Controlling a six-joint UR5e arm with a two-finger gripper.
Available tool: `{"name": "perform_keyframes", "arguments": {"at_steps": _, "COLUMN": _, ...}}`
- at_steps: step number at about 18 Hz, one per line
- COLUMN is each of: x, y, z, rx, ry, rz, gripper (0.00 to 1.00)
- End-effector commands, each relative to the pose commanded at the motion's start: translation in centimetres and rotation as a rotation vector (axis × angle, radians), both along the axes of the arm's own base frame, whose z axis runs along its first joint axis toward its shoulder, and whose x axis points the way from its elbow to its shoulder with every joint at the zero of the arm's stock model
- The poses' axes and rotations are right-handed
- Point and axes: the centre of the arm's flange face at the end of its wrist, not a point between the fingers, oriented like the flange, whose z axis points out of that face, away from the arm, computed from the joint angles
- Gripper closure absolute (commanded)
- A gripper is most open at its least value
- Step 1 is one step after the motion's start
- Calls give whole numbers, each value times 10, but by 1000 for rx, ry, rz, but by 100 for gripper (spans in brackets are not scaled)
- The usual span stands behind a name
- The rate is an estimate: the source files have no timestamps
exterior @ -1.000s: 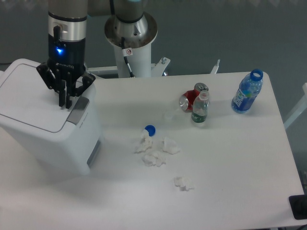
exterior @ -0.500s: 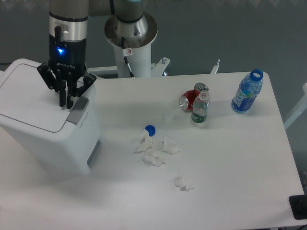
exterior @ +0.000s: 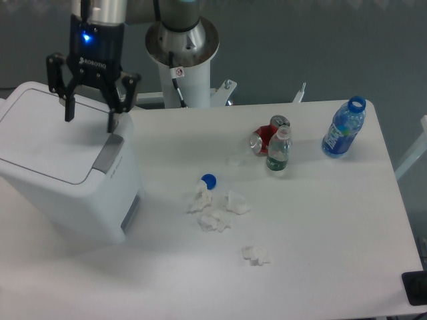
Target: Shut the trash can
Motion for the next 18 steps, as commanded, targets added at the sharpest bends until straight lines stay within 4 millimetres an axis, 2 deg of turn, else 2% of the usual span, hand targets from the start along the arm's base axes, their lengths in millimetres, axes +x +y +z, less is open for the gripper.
{"name": "perform_keyframes", "arguments": {"at_steps": 3, "x": -39, "y": -14, "z": -5, "rx": -40, "ry": 119, "rz": -63, "gripper": 0}}
{"name": "perform_keyframes", "arguments": {"at_steps": 6, "x": -81, "y": -32, "z": -12, "rx": -80, "ry": 165, "rz": -39, "gripper": 0}}
{"name": "perform_keyframes", "arguments": {"at_steps": 10, "x": -117, "y": -52, "z": -26, "rx": -206, "ry": 306, "rz": -108, "gripper": 0}}
{"name": "perform_keyframes", "arguments": {"at_steps": 12, "x": -143, "y": -58, "z": -36, "rx": -287, "ry": 360, "rz": -136, "gripper": 0}}
{"name": "perform_keyframes", "arguments": {"at_steps": 15, "x": -176, "y": -60, "z": -57, "rx": -333, "ry": 337, "rz": -121, "gripper": 0}}
{"name": "perform_keyframes", "arguments": {"at_steps": 18, "x": -195, "y": -59, "z": -64, "rx": -433, "ry": 387, "rz": -117, "gripper": 0}}
